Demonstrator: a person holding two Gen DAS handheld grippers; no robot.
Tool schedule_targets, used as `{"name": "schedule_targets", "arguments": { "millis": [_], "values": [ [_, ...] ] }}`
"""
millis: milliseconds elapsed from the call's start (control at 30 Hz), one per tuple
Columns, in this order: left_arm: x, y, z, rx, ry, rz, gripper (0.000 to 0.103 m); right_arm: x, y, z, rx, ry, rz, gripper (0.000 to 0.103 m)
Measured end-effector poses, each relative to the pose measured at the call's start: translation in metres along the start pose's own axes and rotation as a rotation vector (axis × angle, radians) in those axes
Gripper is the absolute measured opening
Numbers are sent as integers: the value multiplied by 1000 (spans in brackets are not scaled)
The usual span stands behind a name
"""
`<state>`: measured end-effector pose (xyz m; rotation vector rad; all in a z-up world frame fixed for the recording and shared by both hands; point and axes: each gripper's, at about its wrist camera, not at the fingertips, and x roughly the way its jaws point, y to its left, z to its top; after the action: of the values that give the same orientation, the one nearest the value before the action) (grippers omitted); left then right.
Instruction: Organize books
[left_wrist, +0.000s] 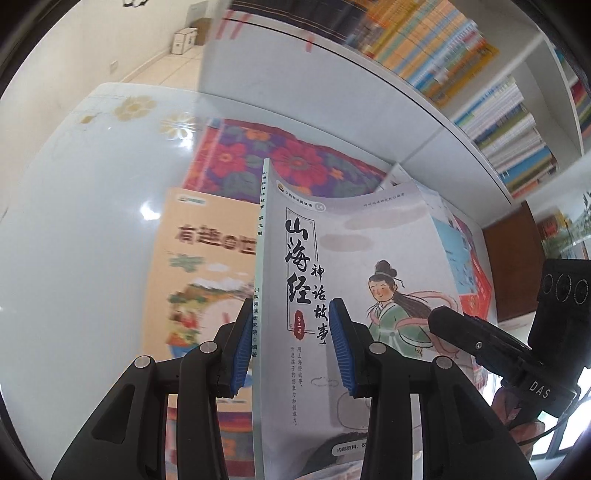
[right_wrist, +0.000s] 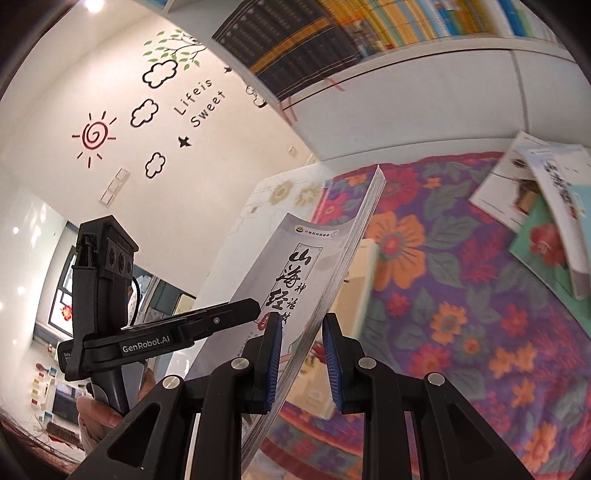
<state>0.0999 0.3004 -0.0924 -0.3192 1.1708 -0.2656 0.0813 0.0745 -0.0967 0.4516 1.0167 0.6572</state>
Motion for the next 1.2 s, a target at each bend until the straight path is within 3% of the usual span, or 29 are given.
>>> {"name": "schedule_targets", "arguments": {
  "millis": [500,900,1200],
  "values": [
    [14,67,11,-75,-15,33,35,73,20,14,-30,65,16,23],
    [45,96,-1,-129,53,28,35,101,-5,-1,56,99,-27,23],
    [50,97,-5,-134,51,95,42,113,-32,-24,169,106,-60,23]
  ]
}}
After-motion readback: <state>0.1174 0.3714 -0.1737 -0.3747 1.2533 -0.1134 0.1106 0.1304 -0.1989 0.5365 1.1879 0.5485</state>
